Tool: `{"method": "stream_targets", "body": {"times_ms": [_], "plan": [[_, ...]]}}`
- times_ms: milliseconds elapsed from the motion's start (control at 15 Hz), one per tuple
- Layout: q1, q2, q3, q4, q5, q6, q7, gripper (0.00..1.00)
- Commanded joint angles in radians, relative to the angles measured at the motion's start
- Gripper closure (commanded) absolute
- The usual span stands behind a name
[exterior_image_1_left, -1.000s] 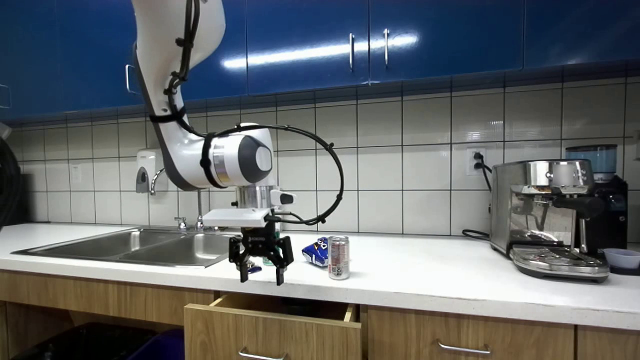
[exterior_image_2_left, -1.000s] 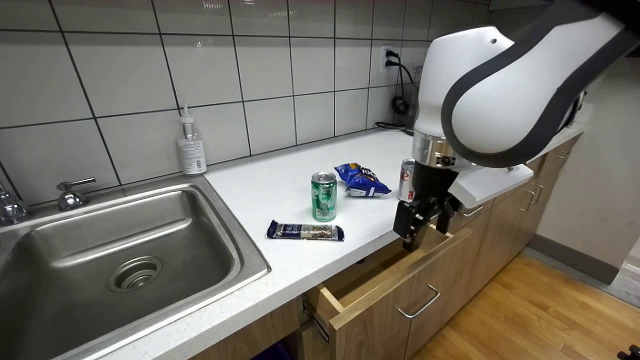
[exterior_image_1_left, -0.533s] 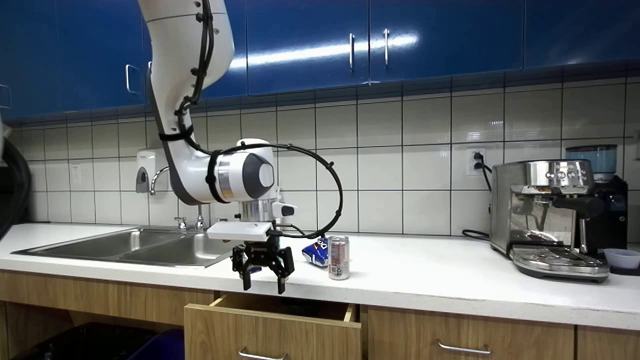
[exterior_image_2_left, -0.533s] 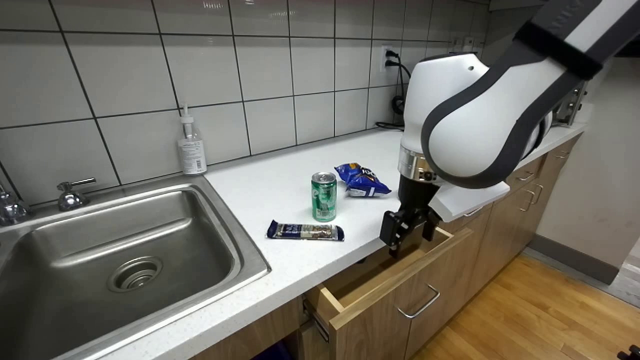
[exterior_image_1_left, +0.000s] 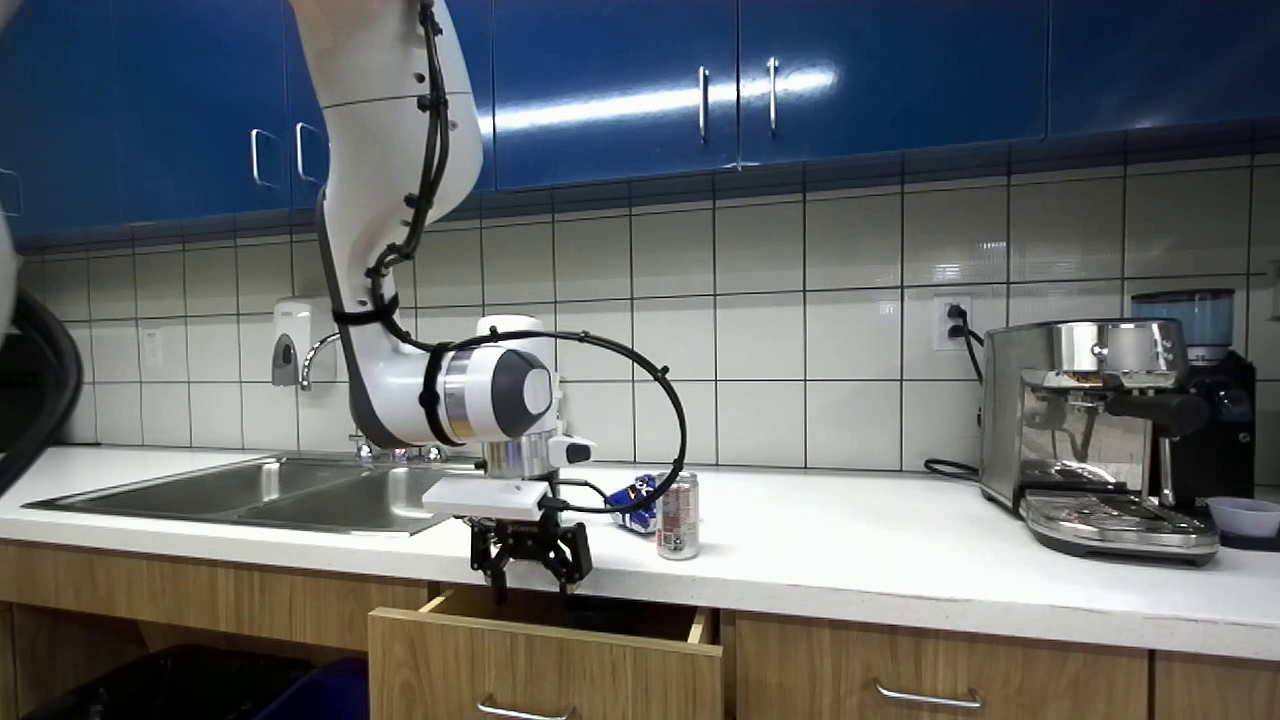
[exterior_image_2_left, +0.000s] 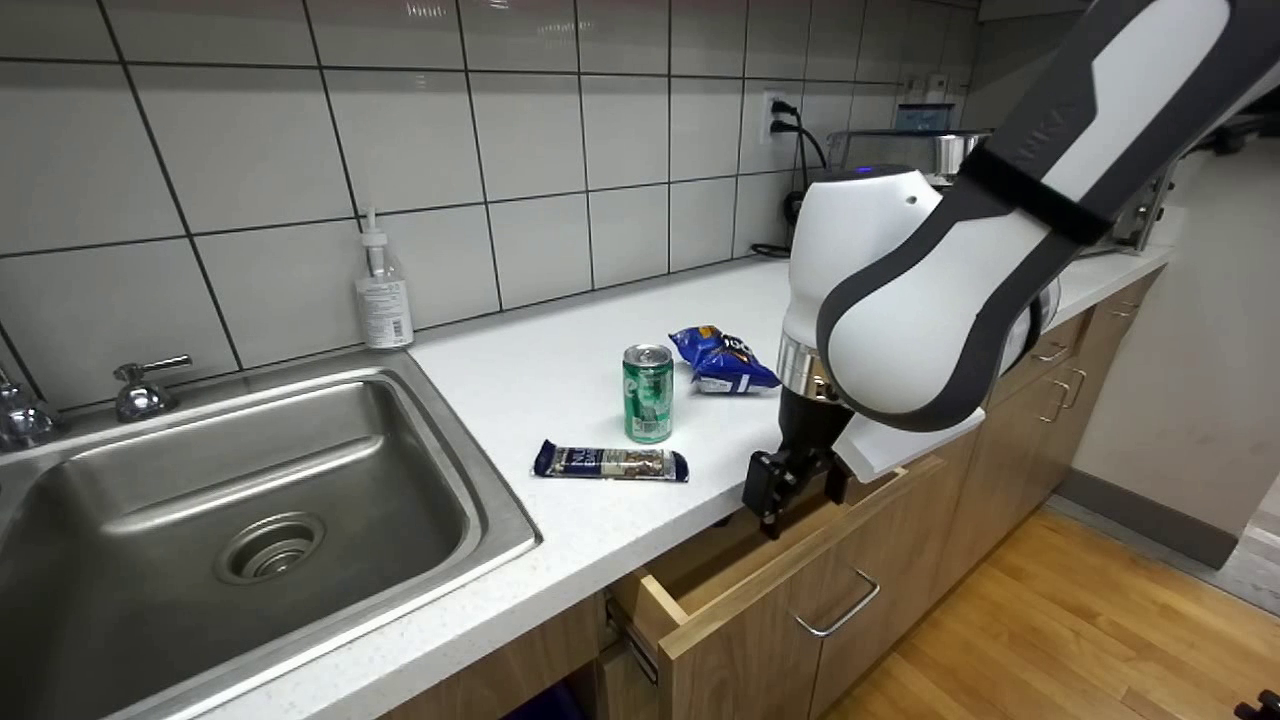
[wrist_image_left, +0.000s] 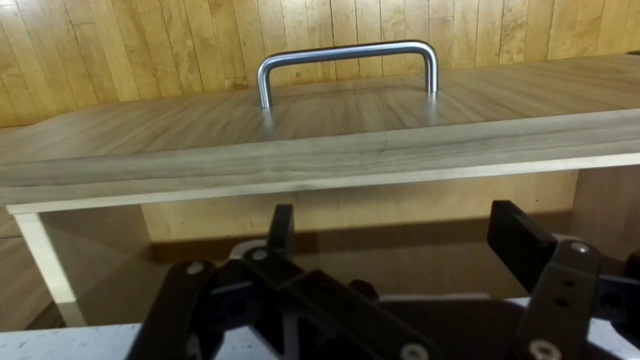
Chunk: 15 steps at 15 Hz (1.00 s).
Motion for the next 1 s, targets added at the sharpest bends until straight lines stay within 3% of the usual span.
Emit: {"method": "stream_targets", "body": {"times_ms": [0, 933], "plan": [[0.024, 0.05, -0.029, 0.054, -0.012, 0.014, -0.004, 0.0], [0.033, 0.14, -0.05, 0.12, -0.019, 0.0, -0.03, 0.0]]}}
